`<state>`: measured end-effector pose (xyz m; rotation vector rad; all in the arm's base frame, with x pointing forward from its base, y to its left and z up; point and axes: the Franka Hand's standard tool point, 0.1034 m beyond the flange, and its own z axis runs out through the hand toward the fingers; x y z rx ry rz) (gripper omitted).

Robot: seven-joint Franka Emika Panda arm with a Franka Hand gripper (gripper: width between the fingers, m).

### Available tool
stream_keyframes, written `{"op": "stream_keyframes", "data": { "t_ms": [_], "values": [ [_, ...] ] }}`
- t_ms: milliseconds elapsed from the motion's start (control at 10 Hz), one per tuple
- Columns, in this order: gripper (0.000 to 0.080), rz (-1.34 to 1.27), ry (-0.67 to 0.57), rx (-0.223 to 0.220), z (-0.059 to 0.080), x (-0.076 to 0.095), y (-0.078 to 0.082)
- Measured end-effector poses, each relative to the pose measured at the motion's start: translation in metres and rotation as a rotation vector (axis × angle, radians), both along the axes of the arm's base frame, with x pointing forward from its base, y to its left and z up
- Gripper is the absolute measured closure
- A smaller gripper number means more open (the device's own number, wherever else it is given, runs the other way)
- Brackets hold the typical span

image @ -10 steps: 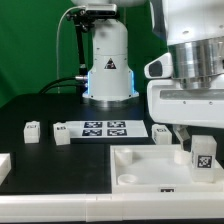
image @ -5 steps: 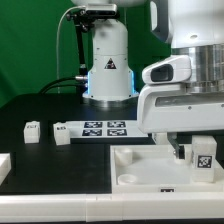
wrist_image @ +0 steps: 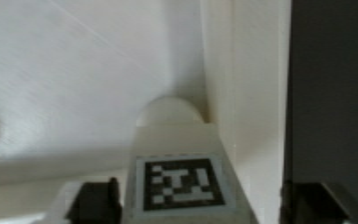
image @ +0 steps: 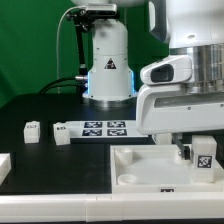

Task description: Assemble one leg

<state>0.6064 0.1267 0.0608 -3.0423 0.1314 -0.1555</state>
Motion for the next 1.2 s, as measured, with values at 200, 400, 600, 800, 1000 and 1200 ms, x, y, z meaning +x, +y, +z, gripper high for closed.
{"op": "stream_keyframes", "data": {
  "t_ms": [200,400,600,800,1000,1200],
  "values": [
    [0.0506,-0.005,0.001,-0.004,-0.0010,-0.0001,-0.0047],
    [0.0506,-0.045,0.005,0.001,-0.0010,0.0000,-0.0046],
    [0.0506,-0.153,0.011,0.024,-0.0014,-0.0004,-0.0047],
    [0.0506,-0.534,0.044,0.084,-0.0016,-0.0021,-0.0040],
    [0.0506,-0.792,0.077,0.127,-0.0021,-0.0023,-0.0033],
    [0.0506,-1.036,0.117,0.156,-0.0028,-0.0013,-0.0010]
  ]
}}
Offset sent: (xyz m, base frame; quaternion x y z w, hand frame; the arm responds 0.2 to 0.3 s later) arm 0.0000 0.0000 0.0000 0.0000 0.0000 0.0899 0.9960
